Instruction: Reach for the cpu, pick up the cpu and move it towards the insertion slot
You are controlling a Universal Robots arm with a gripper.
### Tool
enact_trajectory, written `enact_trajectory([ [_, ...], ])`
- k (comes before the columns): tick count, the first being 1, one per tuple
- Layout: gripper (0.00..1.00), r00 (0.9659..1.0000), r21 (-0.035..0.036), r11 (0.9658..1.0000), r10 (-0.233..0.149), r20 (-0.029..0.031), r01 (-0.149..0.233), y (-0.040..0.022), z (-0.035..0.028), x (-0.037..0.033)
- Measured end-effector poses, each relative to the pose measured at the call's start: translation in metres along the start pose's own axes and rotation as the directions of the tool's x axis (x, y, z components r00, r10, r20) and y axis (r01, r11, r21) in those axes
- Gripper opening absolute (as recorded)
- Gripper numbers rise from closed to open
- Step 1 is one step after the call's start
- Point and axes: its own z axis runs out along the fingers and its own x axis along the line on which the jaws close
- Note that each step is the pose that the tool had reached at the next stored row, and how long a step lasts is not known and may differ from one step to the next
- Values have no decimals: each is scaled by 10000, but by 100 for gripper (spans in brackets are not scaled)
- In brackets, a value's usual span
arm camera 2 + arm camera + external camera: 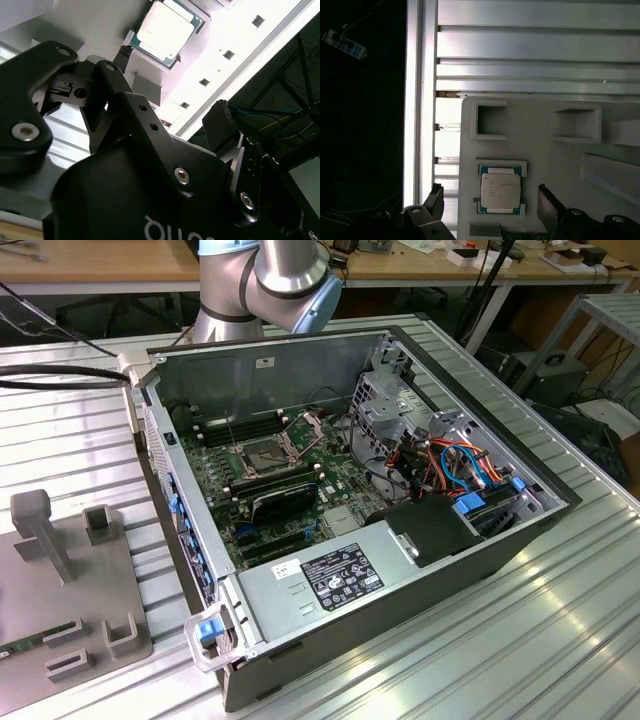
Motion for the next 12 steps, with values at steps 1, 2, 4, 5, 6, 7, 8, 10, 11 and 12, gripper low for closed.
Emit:
enact_trajectory([
  [1, 84, 9999, 6, 9999, -115, -4, 115, -4, 54, 0],
  [2, 84, 9999, 9, 9999, -116, -5, 116, -7, 114, -1],
  [4, 84, 9999, 9, 9999, -132, -7, 132, -34, 210, -1],
  [5, 84, 9999, 9, 9999, -135, -7, 135, -61, 245, -1],
  [6, 84, 9999, 8, 9999, -135, -5, 135, -88, 279, -2],
  [7, 84, 9999, 8, 9999, -136, -4, 136, -97, 298, -4],
  [8, 84, 9999, 8, 9999, -136, -5, 136, -102, 315, -8],
  [10, 84, 9999, 10, 9999, -135, -7, 135, -108, 392, -51],
  [11, 84, 9999, 10, 9999, -136, -7, 136, -109, 408, -65],
  [12, 84, 9999, 10, 9999, -136, -7, 136, -110, 422, -76],
])
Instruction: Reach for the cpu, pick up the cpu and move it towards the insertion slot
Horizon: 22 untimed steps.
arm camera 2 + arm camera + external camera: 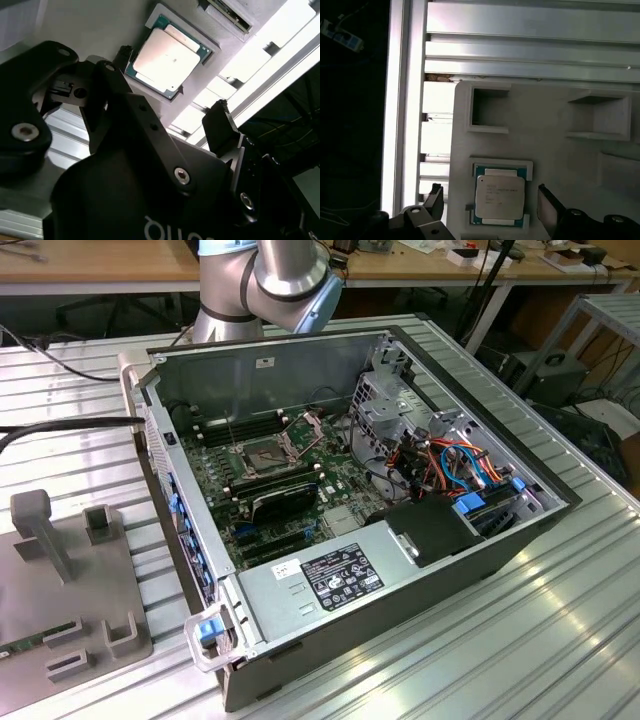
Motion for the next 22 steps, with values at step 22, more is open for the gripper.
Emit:
enact_trajectory([
  [22, 84, 9987, -1, 9987, 513, 32, -513, -22, 215, -65],
])
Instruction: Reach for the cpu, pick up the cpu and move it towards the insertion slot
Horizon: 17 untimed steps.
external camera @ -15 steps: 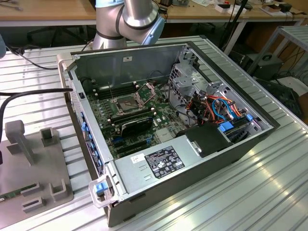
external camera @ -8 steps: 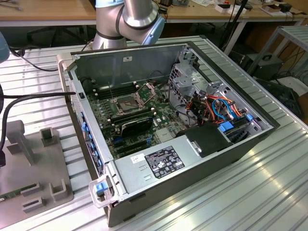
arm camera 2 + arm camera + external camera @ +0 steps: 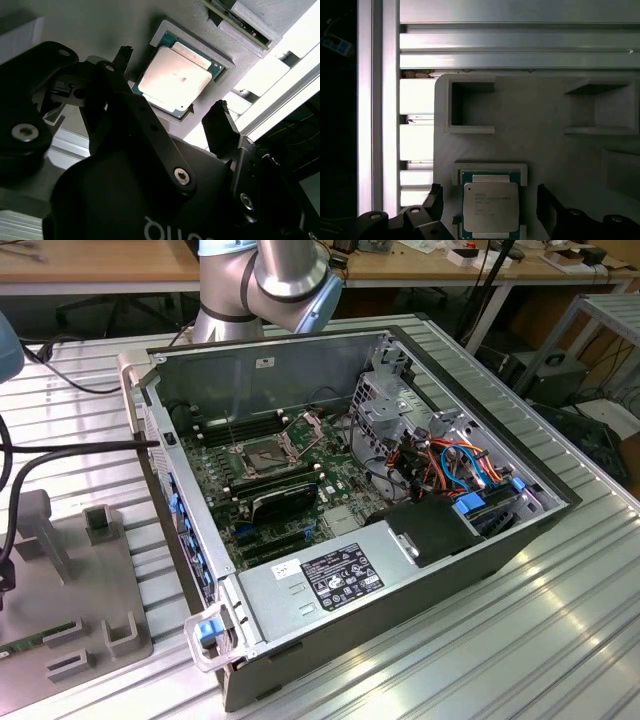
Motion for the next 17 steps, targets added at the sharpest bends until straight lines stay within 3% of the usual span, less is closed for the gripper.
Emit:
enact_trajectory([
  [10, 84, 10000, 0, 10000, -1, 4, 1, -2, 38, -1],
  [13, 83, 10000, -1, 10000, -1, 5, 1, -2, 39, -1],
  [14, 76, 10000, -1, 10000, -1, 5, 1, -2, 39, -1],
  [17, 76, 10000, 0, 10000, -1, 5, 1, -2, 40, -1],
])
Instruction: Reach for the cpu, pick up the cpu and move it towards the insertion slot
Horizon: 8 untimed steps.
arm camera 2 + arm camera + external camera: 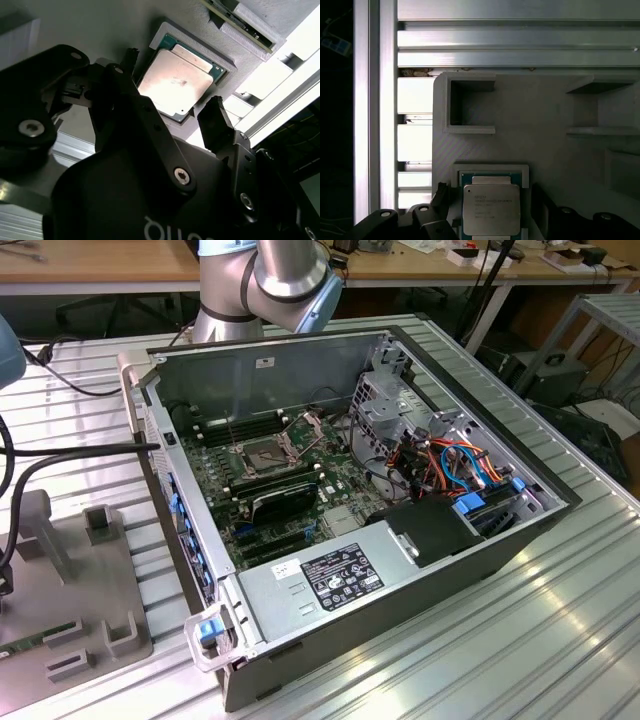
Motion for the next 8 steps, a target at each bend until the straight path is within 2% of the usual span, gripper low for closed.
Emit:
enact_trajectory([
  [4, 76, 10000, 0, 10000, 0, 0, 0, 0, 0, 0],
  [5, 67, 10000, 0, 10000, 0, 0, 0, 0, 1, 0],
  [8, 67, 10000, 0, 10000, 0, 0, 0, 0, 1, 0],
])
